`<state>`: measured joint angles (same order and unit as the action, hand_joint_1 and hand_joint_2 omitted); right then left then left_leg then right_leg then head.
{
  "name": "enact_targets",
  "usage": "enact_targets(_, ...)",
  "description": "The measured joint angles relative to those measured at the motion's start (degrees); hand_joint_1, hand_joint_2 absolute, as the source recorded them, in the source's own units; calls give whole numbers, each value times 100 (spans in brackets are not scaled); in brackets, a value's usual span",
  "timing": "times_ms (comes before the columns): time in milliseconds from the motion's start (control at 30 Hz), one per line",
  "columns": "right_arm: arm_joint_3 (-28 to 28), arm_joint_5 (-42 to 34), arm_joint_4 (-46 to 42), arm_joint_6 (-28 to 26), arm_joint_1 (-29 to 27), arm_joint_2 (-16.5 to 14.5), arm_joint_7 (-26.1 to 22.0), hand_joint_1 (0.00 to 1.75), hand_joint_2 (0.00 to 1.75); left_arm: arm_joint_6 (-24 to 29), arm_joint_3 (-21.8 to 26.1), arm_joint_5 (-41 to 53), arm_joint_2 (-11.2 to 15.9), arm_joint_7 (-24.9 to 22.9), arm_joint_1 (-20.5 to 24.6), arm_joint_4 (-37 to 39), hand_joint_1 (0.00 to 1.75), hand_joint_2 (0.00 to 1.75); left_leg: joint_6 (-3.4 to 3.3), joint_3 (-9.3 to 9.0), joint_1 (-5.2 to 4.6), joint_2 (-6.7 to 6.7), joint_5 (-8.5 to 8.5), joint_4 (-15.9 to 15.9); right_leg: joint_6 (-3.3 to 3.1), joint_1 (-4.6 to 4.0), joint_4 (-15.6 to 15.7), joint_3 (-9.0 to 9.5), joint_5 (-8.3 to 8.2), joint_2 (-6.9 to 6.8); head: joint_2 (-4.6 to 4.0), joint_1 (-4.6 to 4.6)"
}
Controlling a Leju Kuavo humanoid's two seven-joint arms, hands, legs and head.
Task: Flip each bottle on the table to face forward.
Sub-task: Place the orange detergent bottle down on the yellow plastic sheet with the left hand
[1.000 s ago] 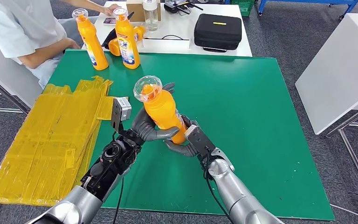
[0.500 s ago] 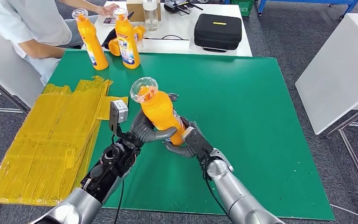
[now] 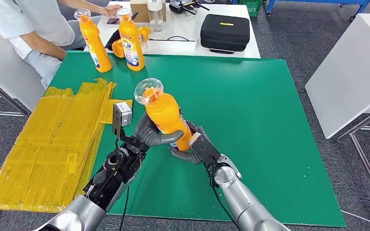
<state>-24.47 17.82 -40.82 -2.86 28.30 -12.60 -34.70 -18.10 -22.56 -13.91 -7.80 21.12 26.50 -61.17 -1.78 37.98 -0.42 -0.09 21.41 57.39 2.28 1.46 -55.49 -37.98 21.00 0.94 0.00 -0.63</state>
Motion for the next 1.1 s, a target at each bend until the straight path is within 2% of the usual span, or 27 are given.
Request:
enact_targets(133, 6, -8, -141, 3, -78, 26, 15, 175, 175, 131, -2, 154, -4, 108, -19, -7, 175, 175, 0, 0, 0, 0, 0, 0, 0, 0, 0, 0, 0, 0, 0, 0)
enact_targets(233, 12, -15, -233, 9, -108, 41, 21, 46, 175, 383, -4, 415, -19, 231, -23, -17, 175, 175, 0, 0, 0, 0, 0, 0, 0, 0, 0, 0, 0, 0, 0, 0)
enact_targets(267, 13, -16, -273, -8, -126, 47, 22, 3, 175, 625, -4, 628, -21, 275, -23, -28, 175, 175, 0, 1, 0, 0, 0, 0, 0, 0, 0, 0, 0, 0, 0, 1)
enact_targets(433, 77, -122, -807, -148, -396, 131, 55, 0, 175, 2853, 59, 2687, -8, 392, 18, -131, 175, 175, 0, 2, 0, -1, 0, 0, 0, 0, 0, 0, 0, 0, 0, 1)
enact_targets(533, 126, -200, -1265, -175, -655, 245, 75, 0, 175, 3750, 275, 3649, 98, 283, 139, -104, 175, 175, 1, 2, 1, 2, 1, 0, 1, -2, 0, -3, -1, 1, 0, -4)
enact_targets(600, 172, -229, -1634, -193, -842, 329, 123, 0, 175, 4220, 375, 4646, 182, 84, 268, 5, 175, 175, 0, 3, 2, -5, -2, 0, -1, -3, 0, -3, 1, -7, 0, -1)
enact_targets(767, 282, -357, -2725, -207, -1323, 507, 249, 0, 175, 4885, 452, 7069, 427, -736, 633, 587, 175, 175, 0, 5, 2, -9, -7, -1, -4, -3, -1, -1, 2, -19, 0, 1)
enact_targets(967, 469, -584, -3637, -154, -1715, 654, 305, 0, 175, 5260, 692, 8189, 738, -1152, 992, 1264, 175, 175, 0, 5, 0, -7, -7, 0, -4, 0, 0, -2, 2, -15, 0, 2)
enact_targets(1100, 643, -843, -4045, -60, -1853, 690, 259, 0, 175, 5531, 622, 9919, 1072, -2308, 1157, 1718, 175, 175, 0, 4, 1, -1, -7, -1, -5, -1, -1, -4, 1, -9, 0, 2)
